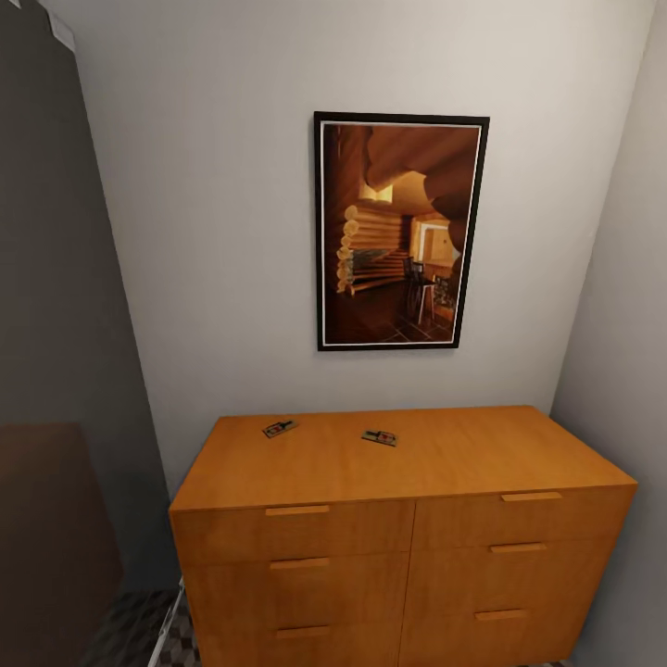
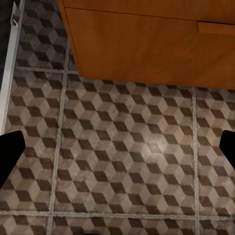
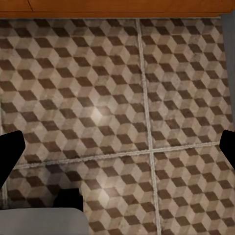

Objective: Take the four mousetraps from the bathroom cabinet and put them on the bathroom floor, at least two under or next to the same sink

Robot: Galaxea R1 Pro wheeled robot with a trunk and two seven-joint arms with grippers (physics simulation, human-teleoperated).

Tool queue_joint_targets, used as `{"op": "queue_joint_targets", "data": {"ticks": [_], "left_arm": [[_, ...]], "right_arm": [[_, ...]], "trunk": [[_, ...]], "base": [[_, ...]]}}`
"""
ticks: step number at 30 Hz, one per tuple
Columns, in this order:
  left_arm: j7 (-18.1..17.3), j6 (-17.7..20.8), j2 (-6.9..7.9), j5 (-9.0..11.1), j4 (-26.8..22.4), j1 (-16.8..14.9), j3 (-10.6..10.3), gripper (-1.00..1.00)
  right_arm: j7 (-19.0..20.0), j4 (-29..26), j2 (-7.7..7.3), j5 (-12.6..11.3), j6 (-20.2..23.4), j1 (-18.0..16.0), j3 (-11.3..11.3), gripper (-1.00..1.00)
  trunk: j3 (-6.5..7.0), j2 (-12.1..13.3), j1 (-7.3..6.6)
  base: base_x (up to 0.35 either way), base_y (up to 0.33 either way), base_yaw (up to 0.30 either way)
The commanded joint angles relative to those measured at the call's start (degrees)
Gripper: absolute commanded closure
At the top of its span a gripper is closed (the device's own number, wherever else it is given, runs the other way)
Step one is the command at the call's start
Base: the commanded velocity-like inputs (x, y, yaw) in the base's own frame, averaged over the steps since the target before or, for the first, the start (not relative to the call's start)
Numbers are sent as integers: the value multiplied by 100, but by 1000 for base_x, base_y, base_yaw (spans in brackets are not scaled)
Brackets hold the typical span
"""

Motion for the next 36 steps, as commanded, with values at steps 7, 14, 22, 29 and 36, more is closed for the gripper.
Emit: {"op": "queue_joint_targets", "data": {"ticks": [7,14,22,29,36], "left_arm": [[3,9,7,58,-10,-3,-36,-100],[8,7,12,40,-358,-3,-53,-100],[1,336,95,8,-1812,-3,-87,-100],[-7,951,137,-237,-3296,-3,-96,-100],[-15,1545,167,-502,-4584,-3,-97,-100]], "right_arm": [[22,15,6,56,25,-2,-34,-100],[33,-283,4,59,43,-2,-18,-100],[54,-1790,13,58,423,-3,-5,-100],[53,-2986,190,59,1117,-3,-1,-100],[67,-3948,304,53,1754,-3,6,-100]], "trunk": [[-7,-5,0],[-7,-5,0],[-7,-5,0],[-7,-5,0],[-7,-5,0]], "base": [[0,0,0],[0,0,0],[0,0,0],[0,0,0],[0,0,0]]}}
